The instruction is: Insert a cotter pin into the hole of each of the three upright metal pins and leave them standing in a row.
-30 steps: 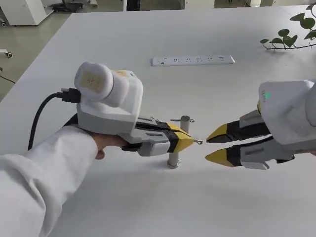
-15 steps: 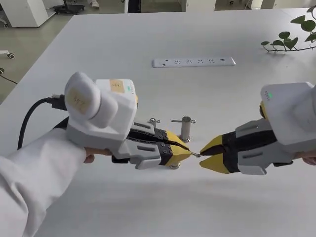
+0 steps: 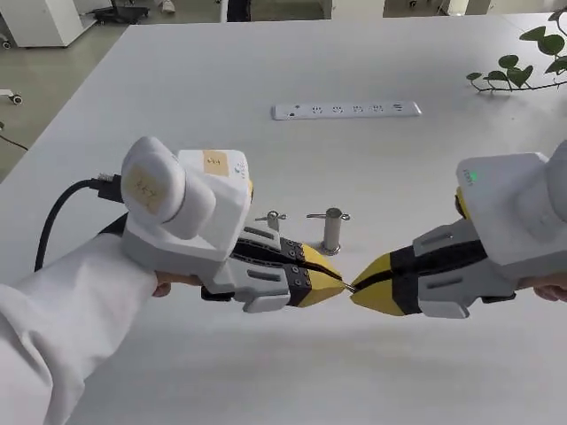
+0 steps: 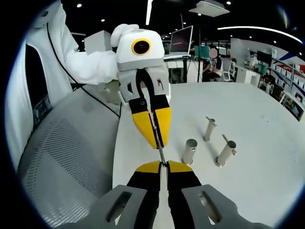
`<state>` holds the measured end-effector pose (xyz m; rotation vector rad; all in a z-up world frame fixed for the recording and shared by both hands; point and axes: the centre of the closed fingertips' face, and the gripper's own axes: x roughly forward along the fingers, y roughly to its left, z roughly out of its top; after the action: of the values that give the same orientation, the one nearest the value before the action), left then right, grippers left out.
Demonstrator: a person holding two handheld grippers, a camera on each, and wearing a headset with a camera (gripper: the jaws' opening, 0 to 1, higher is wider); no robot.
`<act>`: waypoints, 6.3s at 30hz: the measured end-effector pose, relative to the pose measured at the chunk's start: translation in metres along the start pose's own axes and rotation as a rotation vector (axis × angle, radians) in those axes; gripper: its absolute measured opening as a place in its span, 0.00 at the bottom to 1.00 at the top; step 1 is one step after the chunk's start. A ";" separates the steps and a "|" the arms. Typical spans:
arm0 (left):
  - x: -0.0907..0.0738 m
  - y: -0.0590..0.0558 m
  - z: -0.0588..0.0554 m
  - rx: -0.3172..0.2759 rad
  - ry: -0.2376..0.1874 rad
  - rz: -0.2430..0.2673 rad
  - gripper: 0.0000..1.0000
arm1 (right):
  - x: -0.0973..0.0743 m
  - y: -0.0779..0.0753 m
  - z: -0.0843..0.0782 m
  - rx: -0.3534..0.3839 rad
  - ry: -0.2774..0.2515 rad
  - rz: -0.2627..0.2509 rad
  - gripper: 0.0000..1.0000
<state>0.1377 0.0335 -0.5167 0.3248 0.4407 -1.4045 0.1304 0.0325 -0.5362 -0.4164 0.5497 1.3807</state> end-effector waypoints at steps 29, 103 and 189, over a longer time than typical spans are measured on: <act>-0.006 0.026 -0.018 -0.060 -0.032 0.118 0.22 | -0.002 -0.013 -0.009 0.027 0.003 -0.023 0.00; 0.024 -0.011 -0.018 -0.132 0.069 -0.123 0.00 | -0.015 0.010 -0.003 -0.055 0.020 0.065 0.00; 0.019 -0.022 -0.027 0.088 0.258 -0.184 0.00 | 0.008 0.025 -0.023 -0.070 0.196 0.151 0.00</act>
<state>0.1150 0.0263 -0.5487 0.5518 0.6339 -1.5705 0.1040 0.0291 -0.5580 -0.5808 0.7067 1.5164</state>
